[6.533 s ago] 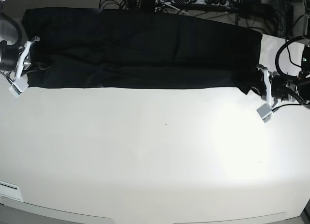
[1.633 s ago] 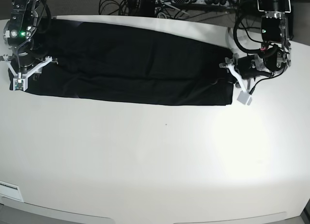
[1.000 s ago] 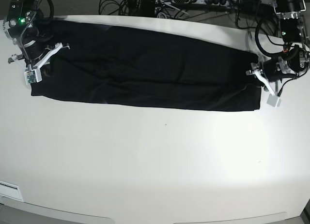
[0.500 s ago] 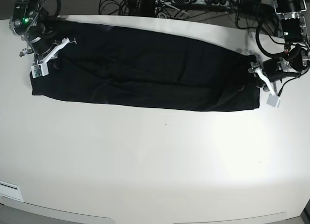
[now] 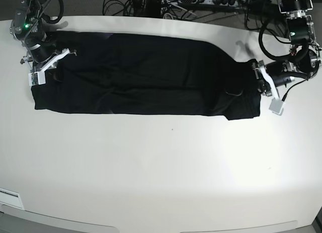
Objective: Fold the T-shirt properly
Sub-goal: 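Grasp the sleeve end of the folded strip with the left gripper, then fold the strip end toward the right gripper with the left gripper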
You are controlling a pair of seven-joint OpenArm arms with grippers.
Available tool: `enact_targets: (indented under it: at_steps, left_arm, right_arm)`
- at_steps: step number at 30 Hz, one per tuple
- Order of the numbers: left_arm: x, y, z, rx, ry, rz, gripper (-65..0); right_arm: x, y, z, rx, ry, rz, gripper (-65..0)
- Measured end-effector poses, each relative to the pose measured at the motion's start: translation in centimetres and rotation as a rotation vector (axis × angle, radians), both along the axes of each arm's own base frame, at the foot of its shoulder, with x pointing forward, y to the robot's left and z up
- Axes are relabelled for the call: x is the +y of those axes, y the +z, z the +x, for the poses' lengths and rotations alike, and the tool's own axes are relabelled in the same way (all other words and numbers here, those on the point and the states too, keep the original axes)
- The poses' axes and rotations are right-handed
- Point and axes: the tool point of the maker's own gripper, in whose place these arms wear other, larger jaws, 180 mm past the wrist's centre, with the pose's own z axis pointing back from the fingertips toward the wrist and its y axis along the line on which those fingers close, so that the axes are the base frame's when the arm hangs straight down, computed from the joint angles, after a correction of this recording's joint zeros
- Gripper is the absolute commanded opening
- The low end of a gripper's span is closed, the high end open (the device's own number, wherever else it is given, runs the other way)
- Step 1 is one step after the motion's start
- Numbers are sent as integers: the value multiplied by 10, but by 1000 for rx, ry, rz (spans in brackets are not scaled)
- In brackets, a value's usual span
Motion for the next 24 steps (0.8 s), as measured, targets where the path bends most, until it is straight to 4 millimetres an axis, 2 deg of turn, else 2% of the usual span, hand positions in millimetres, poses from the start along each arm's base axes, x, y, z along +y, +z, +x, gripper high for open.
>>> enact_targets:
  at_steps: [5, 16, 20, 24]
  left_arm:
    - [-36, 16, -7, -73, -57, -53, -650]
    - [-142, 20, -36, -152, -280, -234, -650]
    - [-164, 4, -39, -146, -299, -166, -650]
    - [-175, -3, -35, -165, -283, -122, -650]
  right_arm:
    - [0, -1, -1, 8, 1, -1, -650]
    - [0, -1, -1, 13, 3, -2, -650]
    - [0, -1, -1, 18, 3, 0, -650]
    - [1, -1, -1, 19, 6, 0, -650]
